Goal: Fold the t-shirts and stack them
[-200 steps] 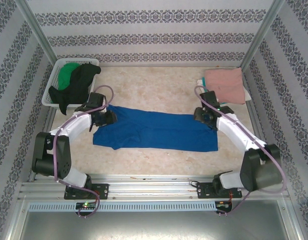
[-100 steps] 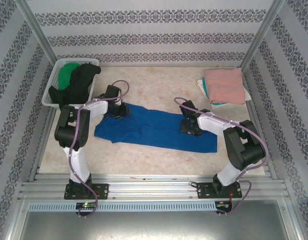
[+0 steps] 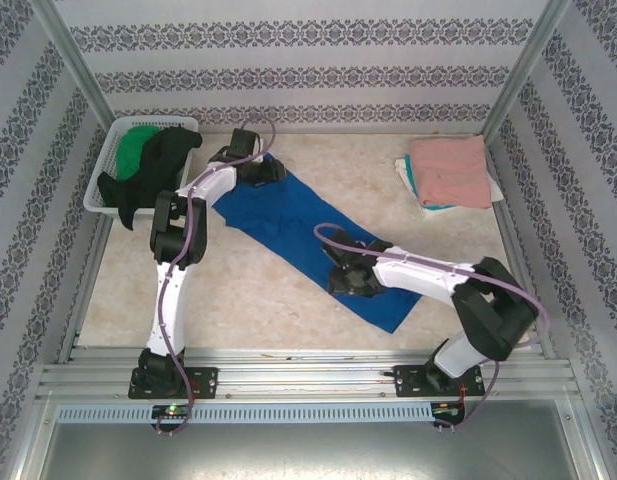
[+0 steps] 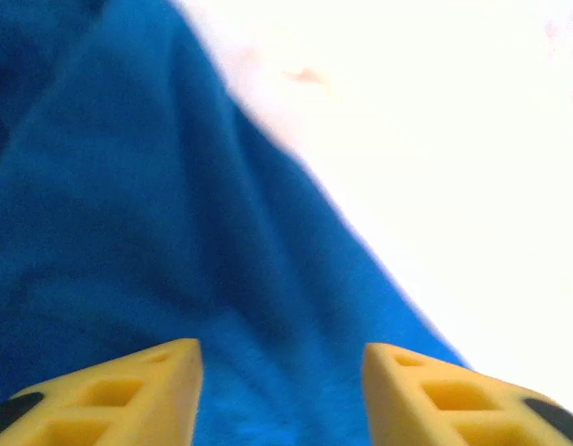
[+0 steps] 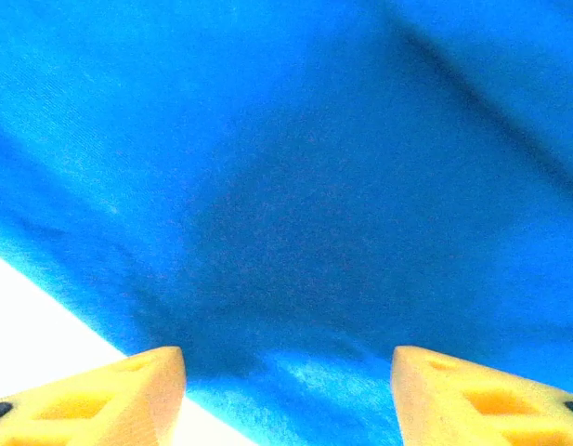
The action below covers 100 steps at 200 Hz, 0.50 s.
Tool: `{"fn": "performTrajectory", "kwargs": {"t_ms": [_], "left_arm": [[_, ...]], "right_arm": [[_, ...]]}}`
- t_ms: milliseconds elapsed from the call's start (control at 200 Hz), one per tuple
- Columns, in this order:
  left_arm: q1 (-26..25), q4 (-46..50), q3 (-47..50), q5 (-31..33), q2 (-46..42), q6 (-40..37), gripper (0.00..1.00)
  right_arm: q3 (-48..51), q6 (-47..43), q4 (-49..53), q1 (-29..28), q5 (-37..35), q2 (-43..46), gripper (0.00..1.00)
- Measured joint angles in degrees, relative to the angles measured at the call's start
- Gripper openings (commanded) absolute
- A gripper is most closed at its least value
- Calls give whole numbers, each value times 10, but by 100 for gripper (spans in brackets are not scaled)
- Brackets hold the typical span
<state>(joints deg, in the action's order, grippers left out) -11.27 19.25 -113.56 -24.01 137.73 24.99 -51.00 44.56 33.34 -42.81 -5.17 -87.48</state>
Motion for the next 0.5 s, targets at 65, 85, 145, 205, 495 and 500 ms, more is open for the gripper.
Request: {"fn": "performTrajectory", "kwargs": {"t_ms": [65, 85, 145, 205, 495, 500], "left_arm": [[0, -2, 4, -7, -24, -17, 84], [0, -1, 12, -9, -38, -22, 89], [0, -9, 61, -9, -93, -36, 100], [0, -24, 136, -2, -171, -51, 100], [4, -212, 457, -13, -419, -24, 100], [4, -212, 457, -14, -415, -23, 100]], "right_arm": [[-9, -14, 3, 19, -8, 39, 64], [-12, -18, 3, 25, -11, 48, 64], [-22, -39, -3, 52, -21, 69, 64], [-33, -63, -12, 81, -24, 66, 64], [-102, -126, -30, 96, -30, -107, 63], [-102, -126, -30, 94, -31, -109, 63]]}}
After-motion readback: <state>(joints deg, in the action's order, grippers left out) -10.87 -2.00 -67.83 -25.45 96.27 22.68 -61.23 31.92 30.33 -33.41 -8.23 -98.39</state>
